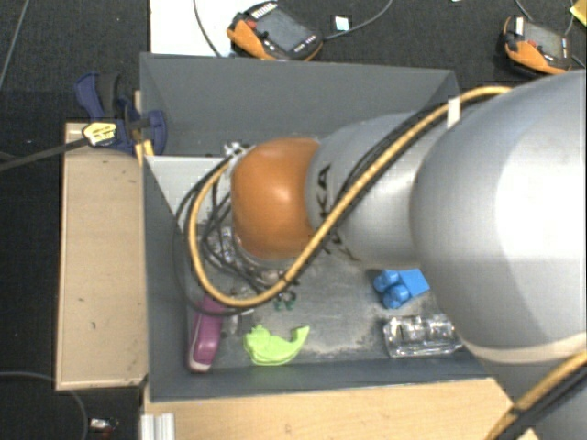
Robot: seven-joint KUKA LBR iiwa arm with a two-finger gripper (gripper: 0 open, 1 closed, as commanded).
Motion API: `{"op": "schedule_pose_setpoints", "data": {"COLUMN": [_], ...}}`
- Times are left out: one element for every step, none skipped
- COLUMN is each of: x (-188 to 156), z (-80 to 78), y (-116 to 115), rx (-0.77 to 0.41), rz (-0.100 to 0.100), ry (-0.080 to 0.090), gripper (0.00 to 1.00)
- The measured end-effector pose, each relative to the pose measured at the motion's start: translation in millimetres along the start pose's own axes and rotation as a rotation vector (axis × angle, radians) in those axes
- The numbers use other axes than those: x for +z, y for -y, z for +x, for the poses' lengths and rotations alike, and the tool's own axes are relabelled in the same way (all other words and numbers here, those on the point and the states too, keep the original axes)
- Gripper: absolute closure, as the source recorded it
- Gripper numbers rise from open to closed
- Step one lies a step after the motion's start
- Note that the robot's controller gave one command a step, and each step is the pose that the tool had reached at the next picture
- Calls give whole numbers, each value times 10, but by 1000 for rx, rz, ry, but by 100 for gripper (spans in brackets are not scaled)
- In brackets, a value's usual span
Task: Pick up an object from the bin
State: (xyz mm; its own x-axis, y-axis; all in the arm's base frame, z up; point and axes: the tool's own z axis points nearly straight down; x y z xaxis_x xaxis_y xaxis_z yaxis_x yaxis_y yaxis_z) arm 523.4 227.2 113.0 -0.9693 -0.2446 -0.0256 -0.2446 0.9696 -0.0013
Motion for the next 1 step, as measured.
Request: {"op": "schedule_pose_setpoints", "data": {"x": [112], "z": [41], "y": [363], "rx": [140], "rz": [3], "ry": [2], "gripper": [0]}}
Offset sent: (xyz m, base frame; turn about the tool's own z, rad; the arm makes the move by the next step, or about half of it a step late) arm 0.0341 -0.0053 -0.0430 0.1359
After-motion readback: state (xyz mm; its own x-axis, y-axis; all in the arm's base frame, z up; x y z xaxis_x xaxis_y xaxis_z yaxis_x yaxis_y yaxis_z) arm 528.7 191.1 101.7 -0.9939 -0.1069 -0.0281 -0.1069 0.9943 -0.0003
